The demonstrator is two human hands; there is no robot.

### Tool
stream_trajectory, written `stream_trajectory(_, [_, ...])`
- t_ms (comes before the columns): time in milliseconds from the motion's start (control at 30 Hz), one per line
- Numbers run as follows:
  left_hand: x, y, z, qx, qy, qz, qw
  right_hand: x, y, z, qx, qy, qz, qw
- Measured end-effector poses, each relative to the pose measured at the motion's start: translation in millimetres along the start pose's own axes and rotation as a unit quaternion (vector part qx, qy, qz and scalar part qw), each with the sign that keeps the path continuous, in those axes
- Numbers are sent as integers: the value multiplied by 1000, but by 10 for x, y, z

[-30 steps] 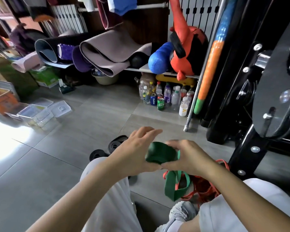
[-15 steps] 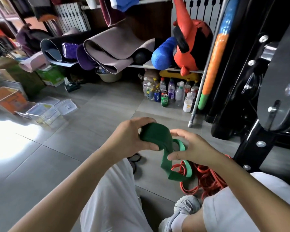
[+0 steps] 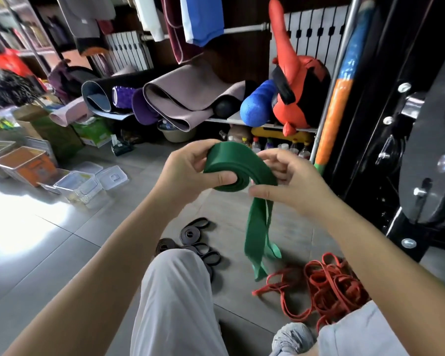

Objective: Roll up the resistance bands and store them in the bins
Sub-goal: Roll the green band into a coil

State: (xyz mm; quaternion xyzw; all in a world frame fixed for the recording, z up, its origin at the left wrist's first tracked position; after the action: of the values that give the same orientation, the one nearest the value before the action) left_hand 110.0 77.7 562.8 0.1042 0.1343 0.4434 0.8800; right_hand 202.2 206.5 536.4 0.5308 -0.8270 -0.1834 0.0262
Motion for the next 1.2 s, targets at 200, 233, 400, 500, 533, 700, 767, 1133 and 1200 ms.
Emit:
stream_trajectory(200, [84, -91, -343, -54, -2, 17, 998, 174, -101, 430, 70, 39, -15, 997])
stream_trajectory(233, [131, -150, -455, -68, -22, 12, 997, 197, -149, 509, 80, 59, -5, 995])
stream_trajectory(400, [376, -460, -914, -210, -131, -28, 968, 151, -322, 764, 87, 23, 31, 995])
stream_trajectory(500, [413, -416, -821, -118, 222, -147, 957, 173, -356, 817, 85, -135, -38, 986])
stream_trajectory(533, [470, -408, -771, -76, 327, -188, 923, 209, -365, 819, 79, -196, -62, 976])
stream_trajectory(700, [727, -430, -745, 1, 520, -288, 804, 320, -408, 694, 48, -305, -64, 949])
stream_trajectory(767, [681, -404, -748, -17, 490, -275, 827, 264, -441, 731, 61, -273, -53, 959])
stream_trajectory(1133, [590, -168, -223, 33, 122, -163, 978, -10, -347, 613, 73, -16, -56, 996])
stream_trajectory(1200, [542, -142, -206, 6, 25, -138, 990, -52, -273, 584, 69, 31, -25, 997])
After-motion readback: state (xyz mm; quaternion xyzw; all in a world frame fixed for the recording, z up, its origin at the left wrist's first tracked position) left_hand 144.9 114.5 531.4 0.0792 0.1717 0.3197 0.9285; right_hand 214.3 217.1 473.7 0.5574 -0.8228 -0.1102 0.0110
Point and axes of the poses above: each hand's wrist, its own y-axis towards the middle knuckle, its own x-axis out of the palm, z = x × y, the point moved 9 cm from there along y, towards the middle knuckle, and after that the axes turned 7 degrees about z, right-handed, at the moved point
